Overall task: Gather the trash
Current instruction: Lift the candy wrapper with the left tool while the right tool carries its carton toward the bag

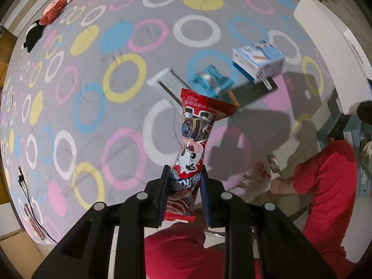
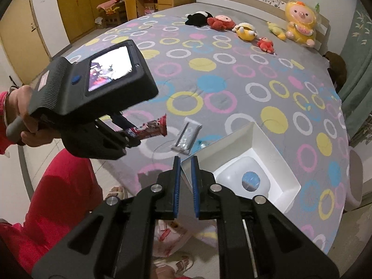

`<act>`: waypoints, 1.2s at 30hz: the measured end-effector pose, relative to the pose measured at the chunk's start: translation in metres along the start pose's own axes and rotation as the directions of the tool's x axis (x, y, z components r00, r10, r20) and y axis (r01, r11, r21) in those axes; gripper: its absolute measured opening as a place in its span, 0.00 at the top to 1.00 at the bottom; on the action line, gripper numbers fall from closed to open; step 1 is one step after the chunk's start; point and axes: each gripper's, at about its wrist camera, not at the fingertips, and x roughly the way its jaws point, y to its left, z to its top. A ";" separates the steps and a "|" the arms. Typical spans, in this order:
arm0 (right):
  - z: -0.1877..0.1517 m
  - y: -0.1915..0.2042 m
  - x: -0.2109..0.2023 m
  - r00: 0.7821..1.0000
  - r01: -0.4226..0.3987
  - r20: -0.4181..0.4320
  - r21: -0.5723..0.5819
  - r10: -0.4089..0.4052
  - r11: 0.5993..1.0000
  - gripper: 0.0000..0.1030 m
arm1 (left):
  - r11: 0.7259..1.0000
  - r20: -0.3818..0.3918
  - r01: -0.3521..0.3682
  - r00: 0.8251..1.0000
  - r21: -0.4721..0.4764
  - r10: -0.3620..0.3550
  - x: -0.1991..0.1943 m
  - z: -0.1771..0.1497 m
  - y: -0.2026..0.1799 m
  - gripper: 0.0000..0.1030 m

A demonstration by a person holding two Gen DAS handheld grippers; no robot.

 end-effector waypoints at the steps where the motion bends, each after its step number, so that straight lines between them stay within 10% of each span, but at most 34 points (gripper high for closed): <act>1: -0.004 0.004 -0.002 1.000 -0.001 0.000 -0.007 0.001 1.000 0.90 | 1.000 -0.002 0.000 1.000 -0.001 0.000 0.001 -0.005 -0.004 0.76; 36: -0.134 0.103 -0.004 0.994 -0.101 -0.045 0.056 0.103 0.993 0.90 | 0.987 0.001 0.087 0.996 -0.134 -0.088 0.063 -0.118 -0.082 0.76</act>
